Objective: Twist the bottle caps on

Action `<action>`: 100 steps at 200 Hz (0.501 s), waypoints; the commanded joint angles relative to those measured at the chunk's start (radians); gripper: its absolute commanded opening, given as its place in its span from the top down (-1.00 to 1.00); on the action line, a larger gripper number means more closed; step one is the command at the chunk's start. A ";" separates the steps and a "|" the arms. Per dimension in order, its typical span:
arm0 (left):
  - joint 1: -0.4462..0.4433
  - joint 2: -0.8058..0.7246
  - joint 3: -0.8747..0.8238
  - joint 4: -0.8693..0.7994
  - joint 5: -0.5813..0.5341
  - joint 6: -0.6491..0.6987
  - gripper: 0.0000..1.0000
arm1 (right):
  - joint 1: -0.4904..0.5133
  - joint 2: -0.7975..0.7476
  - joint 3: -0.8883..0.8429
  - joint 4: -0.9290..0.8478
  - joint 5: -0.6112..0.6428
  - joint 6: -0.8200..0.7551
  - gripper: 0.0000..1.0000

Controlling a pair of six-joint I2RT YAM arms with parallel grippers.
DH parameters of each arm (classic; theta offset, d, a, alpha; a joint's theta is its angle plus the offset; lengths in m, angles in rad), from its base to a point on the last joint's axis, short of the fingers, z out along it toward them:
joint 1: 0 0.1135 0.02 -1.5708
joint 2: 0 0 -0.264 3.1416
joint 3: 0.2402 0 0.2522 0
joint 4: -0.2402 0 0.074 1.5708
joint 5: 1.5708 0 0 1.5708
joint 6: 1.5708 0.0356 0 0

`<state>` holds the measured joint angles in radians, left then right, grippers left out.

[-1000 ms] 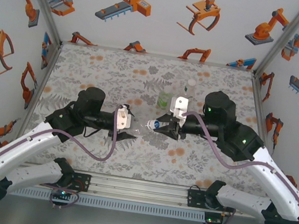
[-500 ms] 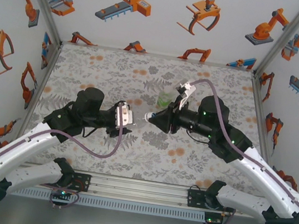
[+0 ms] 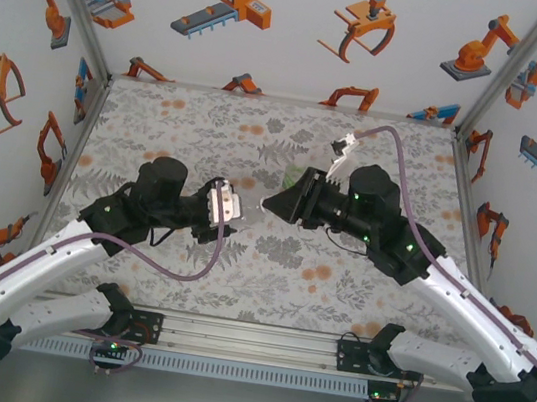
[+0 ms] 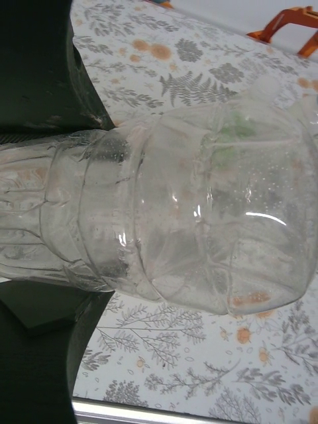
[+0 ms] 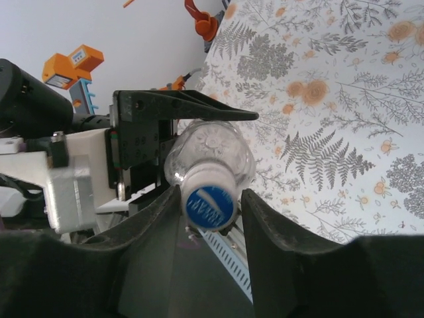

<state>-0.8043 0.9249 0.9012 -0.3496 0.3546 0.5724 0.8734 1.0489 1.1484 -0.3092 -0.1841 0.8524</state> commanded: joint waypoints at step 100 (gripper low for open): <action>-0.004 -0.040 -0.016 0.171 0.093 -0.080 1.00 | 0.005 -0.179 -0.005 0.131 0.101 -0.549 -0.26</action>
<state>-0.8062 0.9173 0.8932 -0.2626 0.3977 0.5507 0.8742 0.9504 1.1927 -0.3069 -0.1417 0.4995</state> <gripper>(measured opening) 0.577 0.627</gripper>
